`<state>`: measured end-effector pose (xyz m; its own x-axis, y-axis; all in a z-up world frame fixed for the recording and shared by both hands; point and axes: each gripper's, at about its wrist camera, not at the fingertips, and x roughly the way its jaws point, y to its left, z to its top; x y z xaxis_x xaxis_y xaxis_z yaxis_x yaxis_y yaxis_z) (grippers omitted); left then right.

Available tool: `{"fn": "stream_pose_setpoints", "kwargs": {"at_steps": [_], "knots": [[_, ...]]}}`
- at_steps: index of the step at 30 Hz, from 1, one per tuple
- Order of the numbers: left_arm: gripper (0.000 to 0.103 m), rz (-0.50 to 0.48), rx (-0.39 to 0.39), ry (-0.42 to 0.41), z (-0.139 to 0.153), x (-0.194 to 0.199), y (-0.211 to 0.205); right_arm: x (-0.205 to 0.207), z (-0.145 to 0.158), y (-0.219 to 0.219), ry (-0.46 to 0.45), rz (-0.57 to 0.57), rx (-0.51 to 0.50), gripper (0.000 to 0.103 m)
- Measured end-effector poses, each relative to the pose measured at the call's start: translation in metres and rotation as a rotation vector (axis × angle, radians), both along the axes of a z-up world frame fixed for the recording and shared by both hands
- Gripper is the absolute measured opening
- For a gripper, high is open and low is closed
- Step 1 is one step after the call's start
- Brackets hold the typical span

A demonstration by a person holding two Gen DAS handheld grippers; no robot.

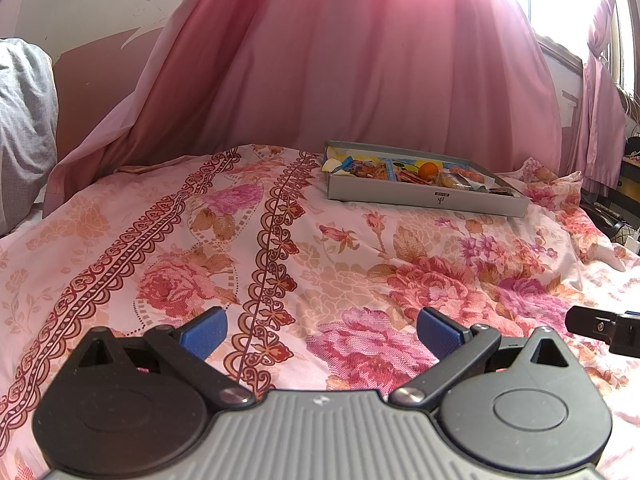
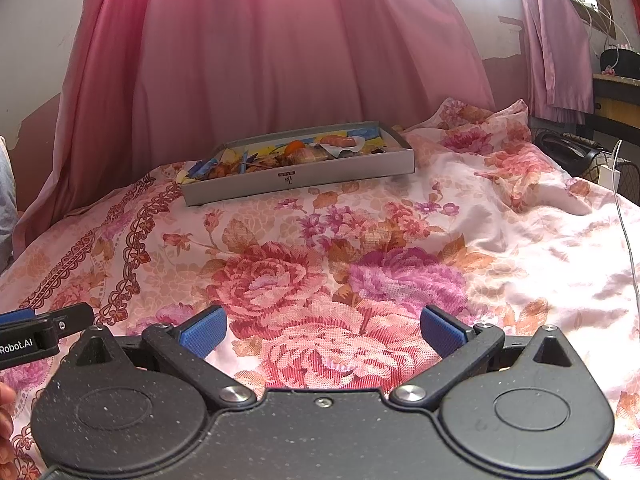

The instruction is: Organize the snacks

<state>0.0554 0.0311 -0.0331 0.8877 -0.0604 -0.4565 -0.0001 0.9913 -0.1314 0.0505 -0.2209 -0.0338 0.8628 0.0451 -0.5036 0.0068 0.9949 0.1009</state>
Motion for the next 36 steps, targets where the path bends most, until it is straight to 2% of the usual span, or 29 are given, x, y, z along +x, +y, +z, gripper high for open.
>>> {"fn": "stream_pose_setpoints", "kwargs": {"at_steps": [24, 28, 32, 36], "knots": [[0.103, -0.018, 0.009, 0.003, 0.0002, 0.0008, 0.0014, 0.0005, -0.001, -0.0002, 0.001, 0.001, -0.001, 0.102], [0.103, 0.019, 0.034, 0.043, 0.0046, 0.0033, 0.0003, 0.0005, -0.001, 0.0, 0.003, 0.001, -0.001, 0.102], [0.103, 0.049, 0.092, 0.029, 0.0069, 0.0019, -0.0021, 0.0006, -0.0008, 0.0002, 0.001, 0.0, -0.001, 0.102], [0.103, 0.039, 0.089, 0.015, 0.0078, 0.0007, -0.0021, 0.0006, -0.0009, 0.0005, 0.002, -0.001, -0.001, 0.102]]}}
